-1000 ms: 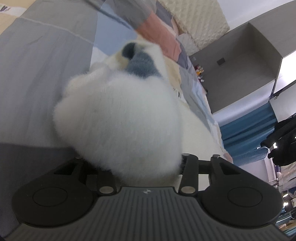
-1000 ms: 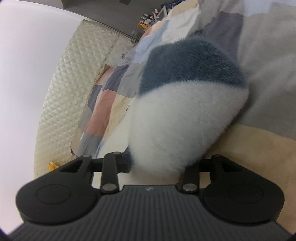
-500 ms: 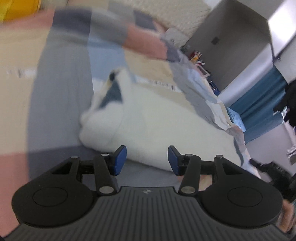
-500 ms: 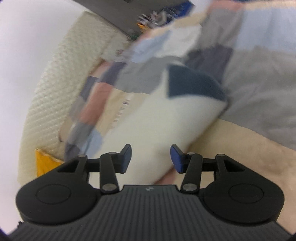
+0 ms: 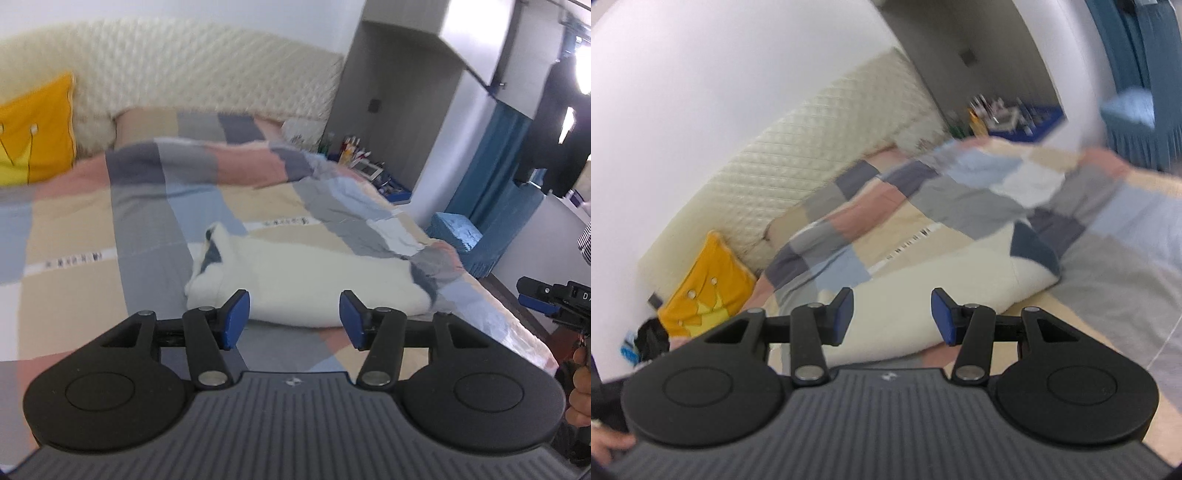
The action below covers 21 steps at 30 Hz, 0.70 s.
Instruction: Fold large clothes
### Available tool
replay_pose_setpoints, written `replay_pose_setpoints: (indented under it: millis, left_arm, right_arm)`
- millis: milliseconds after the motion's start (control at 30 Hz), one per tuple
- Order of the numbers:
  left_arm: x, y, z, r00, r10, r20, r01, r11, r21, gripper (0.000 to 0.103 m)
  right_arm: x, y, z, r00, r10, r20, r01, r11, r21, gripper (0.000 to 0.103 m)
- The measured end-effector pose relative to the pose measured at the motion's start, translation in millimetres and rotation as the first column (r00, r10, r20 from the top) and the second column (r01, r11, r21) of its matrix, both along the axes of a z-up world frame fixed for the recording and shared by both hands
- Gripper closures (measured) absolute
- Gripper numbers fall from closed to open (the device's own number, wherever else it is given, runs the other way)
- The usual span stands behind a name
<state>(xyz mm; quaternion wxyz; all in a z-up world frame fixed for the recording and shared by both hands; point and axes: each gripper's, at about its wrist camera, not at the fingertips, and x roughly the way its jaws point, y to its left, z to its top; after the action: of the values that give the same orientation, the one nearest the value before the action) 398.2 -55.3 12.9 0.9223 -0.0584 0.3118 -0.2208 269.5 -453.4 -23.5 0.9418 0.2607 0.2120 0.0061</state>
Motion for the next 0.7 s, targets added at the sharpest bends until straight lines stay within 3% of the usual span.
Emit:
replay_pose_setpoints:
  millis: [133,267,567,700]
  left_arm:
    - [-65.1,1.6,26.7,0.998,0.001,0.058,-0.001,1.0,-0.002,0.028]
    - [-117.2,0.9,35.7,0.994,0.001,0.11,-0.002,1.0,0.008,0.017]
    - [-198.0,-1.4,19.7,0.986,0.037,0.16,-0.041,0.999,0.021,0.017]
    - [-219.3,-0.7,7.2,0.986,0.039,0.161,-0.037,0.999,-0.017,0.017]
  right_arm:
    - [-43.6,19.3,18.2,0.998,0.031,0.05,-0.027,0.996,-0.089,0.052]
    - [-77.5,35.6,23.5,0.995,0.051,0.081,-0.037,0.987,-0.157,0.052]
    - [-134.3,63.1,15.7,0.988,0.066,0.136,-0.031,0.969,-0.246,0.052]
    - [-151.4,77.6,4.0,0.986,0.077,0.145,-0.029,0.951,-0.307,0.052]
